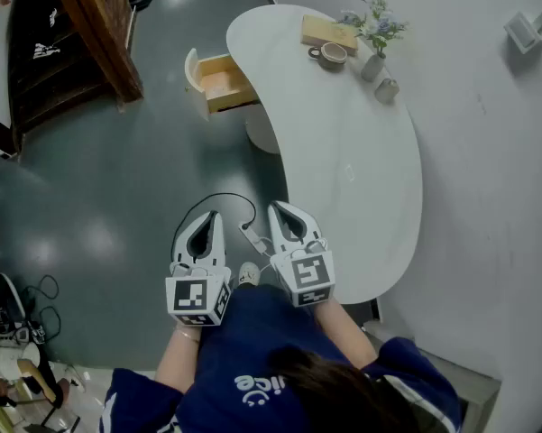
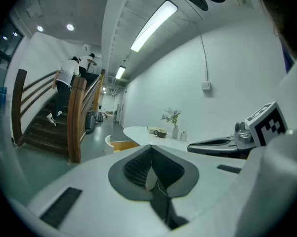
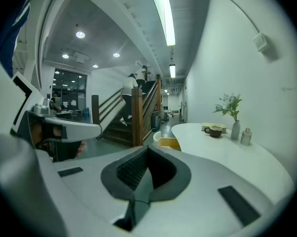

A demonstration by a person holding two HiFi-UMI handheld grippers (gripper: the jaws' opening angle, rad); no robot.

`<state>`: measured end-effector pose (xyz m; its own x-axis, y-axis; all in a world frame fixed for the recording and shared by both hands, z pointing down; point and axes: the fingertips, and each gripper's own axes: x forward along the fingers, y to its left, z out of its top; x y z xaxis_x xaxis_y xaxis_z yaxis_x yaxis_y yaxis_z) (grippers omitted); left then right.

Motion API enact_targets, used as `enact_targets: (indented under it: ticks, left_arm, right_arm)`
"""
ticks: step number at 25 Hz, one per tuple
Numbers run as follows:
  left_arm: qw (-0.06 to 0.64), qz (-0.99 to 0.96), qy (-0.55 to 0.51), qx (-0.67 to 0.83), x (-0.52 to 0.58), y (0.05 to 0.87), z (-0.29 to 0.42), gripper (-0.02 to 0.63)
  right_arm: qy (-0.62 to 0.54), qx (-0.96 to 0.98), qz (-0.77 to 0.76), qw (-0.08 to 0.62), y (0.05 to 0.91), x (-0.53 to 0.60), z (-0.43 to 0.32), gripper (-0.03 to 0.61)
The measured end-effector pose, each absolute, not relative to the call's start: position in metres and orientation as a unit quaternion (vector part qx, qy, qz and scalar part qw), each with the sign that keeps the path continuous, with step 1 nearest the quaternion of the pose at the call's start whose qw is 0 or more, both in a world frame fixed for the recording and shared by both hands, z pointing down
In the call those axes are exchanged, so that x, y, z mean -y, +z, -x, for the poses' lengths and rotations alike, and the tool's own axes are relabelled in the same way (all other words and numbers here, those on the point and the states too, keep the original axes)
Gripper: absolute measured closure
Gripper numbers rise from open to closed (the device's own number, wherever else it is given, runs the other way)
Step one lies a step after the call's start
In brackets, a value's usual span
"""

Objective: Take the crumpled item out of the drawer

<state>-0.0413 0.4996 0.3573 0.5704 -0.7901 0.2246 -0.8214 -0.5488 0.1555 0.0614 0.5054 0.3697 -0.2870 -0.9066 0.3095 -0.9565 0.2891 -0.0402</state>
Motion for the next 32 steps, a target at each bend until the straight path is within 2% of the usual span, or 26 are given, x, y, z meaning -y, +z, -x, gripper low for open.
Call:
enact_targets:
  ticks: [4, 10, 19, 32]
  left_arm:
    - [0.125, -0.873, 0.06, 0.467, -0.502, 0.358, 0.044, 0.609]
    - [0.128, -0.867, 0.058, 0.478, -0.498, 0.359, 0.054, 0.609]
    - [0.117, -0.875, 0.052, 0.466, -0.474, 0.355, 0.048, 0.609]
    - [0.133, -0.892, 0.062, 0.428, -0.343, 0.377, 0.049, 0.609]
  right_arm:
    - [0.099, 0.791, -0.589, 0.135, 0.38, -0.509, -0.067, 0.572]
    - [0.114, 0.796, -0.584, 0.11, 0.379, -0.508, -0.062, 0.571]
    - [0.112, 0.797, -0.583, 0.115, 0.381, -0.482, -0.063, 0.569]
    - [0.145, 0.778, -0.598, 0.128, 0.402, -0.361, -0.063, 0.569]
